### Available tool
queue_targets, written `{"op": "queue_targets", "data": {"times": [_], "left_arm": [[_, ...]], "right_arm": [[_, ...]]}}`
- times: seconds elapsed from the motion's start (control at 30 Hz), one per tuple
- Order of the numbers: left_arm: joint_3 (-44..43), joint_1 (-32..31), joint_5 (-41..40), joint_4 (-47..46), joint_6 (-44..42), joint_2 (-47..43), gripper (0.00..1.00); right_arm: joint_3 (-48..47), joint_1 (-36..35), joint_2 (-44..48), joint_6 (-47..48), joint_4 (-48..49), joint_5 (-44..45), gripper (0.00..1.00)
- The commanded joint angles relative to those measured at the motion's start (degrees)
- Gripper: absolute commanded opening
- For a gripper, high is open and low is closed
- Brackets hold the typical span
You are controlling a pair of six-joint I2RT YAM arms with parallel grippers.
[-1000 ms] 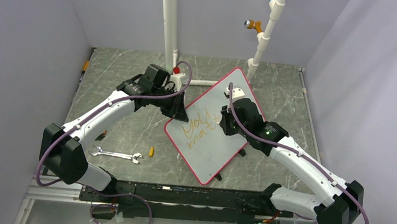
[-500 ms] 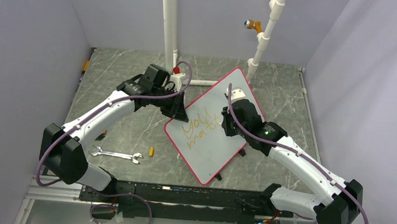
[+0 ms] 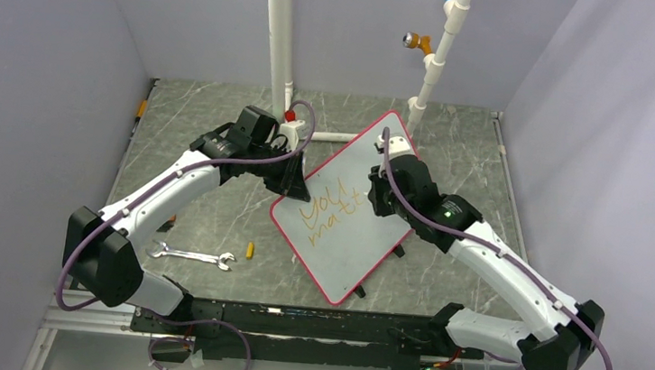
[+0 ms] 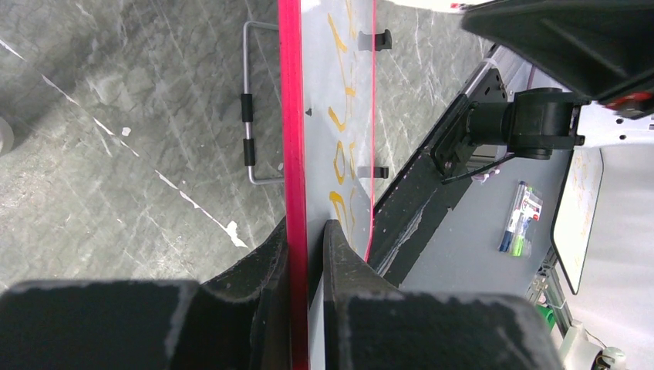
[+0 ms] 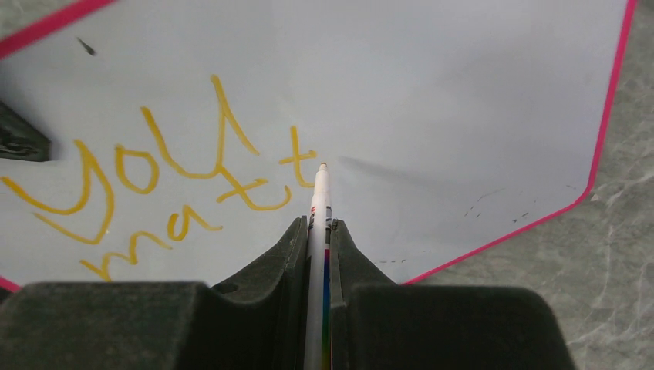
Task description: Write a sentence on the whiteboard
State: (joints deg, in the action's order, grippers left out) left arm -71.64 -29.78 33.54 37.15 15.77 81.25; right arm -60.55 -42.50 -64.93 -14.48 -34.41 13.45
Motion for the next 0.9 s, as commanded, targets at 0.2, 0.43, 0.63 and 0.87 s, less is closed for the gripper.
{"op": "queue_targets", "data": {"times": [0.2,0.43,0.63,0.87], "left_arm": [[-1.2,1.1,-9.8,-2.9,-5.9,-3.1,0.0],[-1.4,1.2,-9.3,-2.7,-5.9,-2.7,0.0],[-1.3,1.1,-9.7,-2.7,-6.0,-2.9,0.0],[-1.3,1.2,-9.7,-2.8,-6.0,-3.0,0.0]], "right_arm": [[0.9,0.2,8.6,-1.9,2.0,4.2,0.0],[5.8,1.5,11.6,-2.2,6.9,4.7,0.0],[9.3,2.4,14.3,-1.9,10.2,4.5,0.0],[9.2,2.8,15.4,-2.1,9.3,2.3,0.0]]}}
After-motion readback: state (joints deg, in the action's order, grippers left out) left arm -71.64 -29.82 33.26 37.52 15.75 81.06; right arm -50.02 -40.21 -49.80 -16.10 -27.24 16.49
